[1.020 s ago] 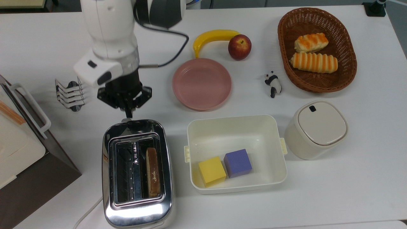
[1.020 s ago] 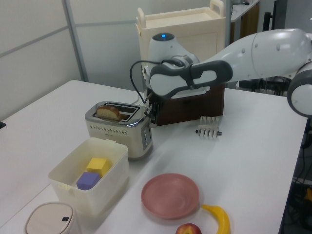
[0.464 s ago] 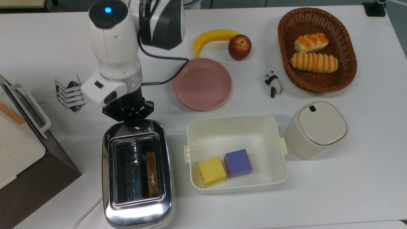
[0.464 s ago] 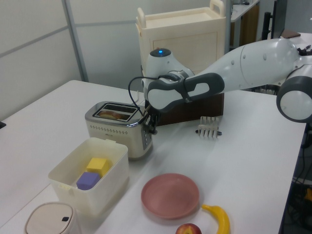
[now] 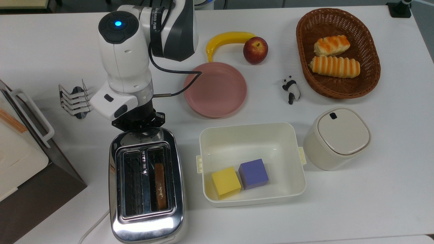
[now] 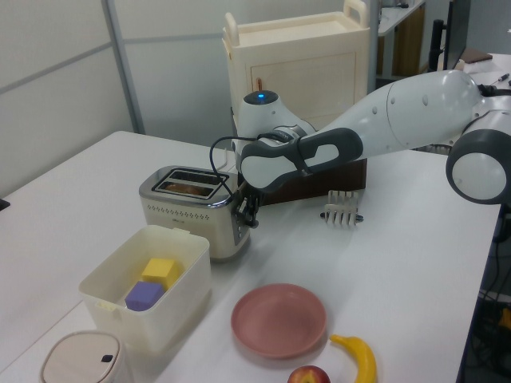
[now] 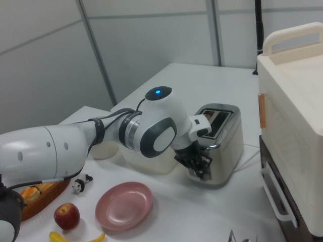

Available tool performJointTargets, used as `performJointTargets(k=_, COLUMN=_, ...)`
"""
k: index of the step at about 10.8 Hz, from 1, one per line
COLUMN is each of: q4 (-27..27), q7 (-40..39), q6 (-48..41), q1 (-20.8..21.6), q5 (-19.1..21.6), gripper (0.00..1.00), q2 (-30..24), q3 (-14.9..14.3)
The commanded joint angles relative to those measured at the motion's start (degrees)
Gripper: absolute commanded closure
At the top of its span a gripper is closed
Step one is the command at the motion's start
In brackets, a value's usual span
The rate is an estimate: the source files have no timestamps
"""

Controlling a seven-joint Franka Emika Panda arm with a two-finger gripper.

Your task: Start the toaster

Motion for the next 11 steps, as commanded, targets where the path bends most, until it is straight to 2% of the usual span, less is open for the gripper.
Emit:
performJointTargets(k=1, q4=-0.13, q7=-0.77, q6=2.04, q1=-0.13, q5=-0.40, gripper=1.00, q2=1.69, q3=-0.42)
performJointTargets(k=5, q4=1.09, q7=-0.68, q6=-3.30, q1=-0.75, q5=-0.13, gripper=1.00, q2=-4.20, q3=-0.42)
performJointTargets(k=7, q4=3.38, q7=-0.68, q6=-12.51, q1=-0.57, q5=-0.48, gripper=1.00, q2=-6.13, q3=-0.42)
performJointTargets(k=11, q4=3.57, q7=0.98, q6=-22.81, q1=0.57, q5=-0.57, gripper=1.00, q2=-10.35, q3=0.02)
